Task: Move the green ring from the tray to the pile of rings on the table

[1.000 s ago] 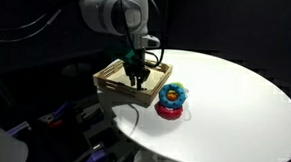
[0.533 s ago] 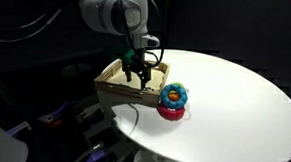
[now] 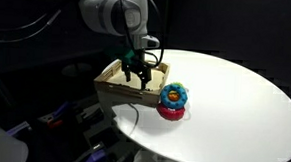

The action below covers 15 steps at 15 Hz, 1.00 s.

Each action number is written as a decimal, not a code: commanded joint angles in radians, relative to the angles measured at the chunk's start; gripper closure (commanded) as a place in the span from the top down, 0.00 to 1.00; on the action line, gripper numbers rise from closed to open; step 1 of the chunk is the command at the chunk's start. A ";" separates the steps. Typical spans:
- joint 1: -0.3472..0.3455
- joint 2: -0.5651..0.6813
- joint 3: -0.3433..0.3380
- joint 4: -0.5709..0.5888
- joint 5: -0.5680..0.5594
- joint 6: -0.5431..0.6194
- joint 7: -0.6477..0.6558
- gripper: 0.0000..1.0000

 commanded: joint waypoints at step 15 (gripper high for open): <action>0.014 0.057 -0.007 0.017 0.012 0.041 -0.001 1.00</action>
